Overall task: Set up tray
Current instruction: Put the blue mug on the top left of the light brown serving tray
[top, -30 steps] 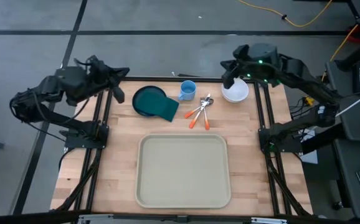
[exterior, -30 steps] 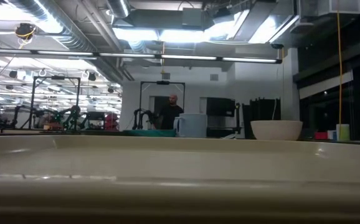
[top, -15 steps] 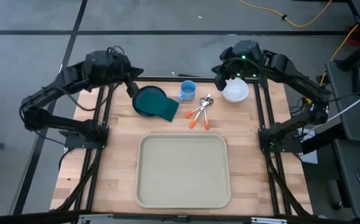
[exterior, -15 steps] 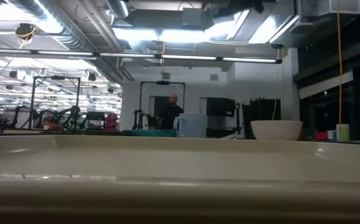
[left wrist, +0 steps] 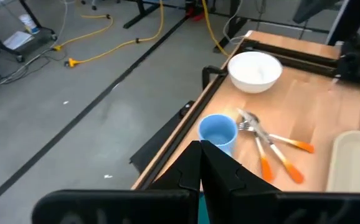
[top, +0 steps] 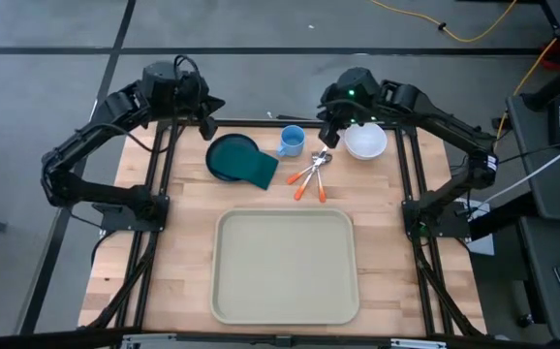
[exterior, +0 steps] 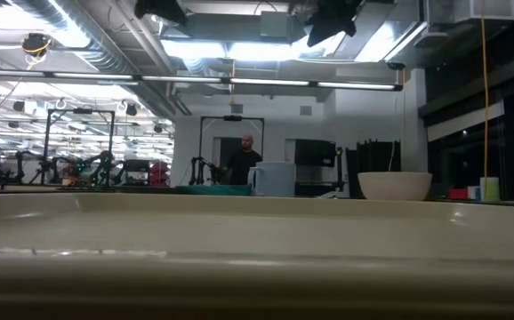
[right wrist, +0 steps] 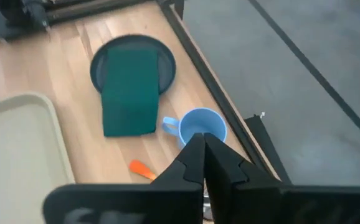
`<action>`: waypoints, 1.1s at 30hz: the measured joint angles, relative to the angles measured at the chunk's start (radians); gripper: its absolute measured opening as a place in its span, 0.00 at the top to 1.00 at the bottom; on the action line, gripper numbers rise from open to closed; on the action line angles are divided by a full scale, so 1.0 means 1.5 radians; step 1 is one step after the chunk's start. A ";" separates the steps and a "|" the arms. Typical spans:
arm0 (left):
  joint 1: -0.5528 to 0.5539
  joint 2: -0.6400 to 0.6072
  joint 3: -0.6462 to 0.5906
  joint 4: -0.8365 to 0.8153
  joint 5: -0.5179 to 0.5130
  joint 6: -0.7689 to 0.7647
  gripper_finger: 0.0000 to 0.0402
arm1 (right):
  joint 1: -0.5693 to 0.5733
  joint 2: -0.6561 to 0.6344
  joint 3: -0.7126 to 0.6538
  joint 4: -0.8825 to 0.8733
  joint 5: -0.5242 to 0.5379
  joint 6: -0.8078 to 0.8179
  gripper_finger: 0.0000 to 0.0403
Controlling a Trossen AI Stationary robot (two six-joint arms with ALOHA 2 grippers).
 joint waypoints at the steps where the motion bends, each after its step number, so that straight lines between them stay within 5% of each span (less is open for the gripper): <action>1: 0.005 0.003 0.000 0.000 0.000 0.000 1.00 | 0.000 0.004 0.000 0.000 0.000 -0.016 0.99; 9: 0.034 0.039 0.000 0.000 0.081 0.030 0.99 | 0.000 0.025 0.000 -0.003 -0.001 -0.050 0.99; 19: 0.032 0.118 -0.001 0.009 0.126 0.046 0.99 | -0.034 0.073 0.000 -0.042 -0.125 -0.087 0.98; 28: 0.018 0.179 -0.001 0.095 0.161 0.030 1.00 | -0.035 0.090 0.000 -0.080 -0.124 -0.086 0.80; 33: -0.002 0.209 -0.001 0.131 0.161 0.006 0.99 | -0.033 0.072 0.000 -0.108 -0.197 -0.071 0.79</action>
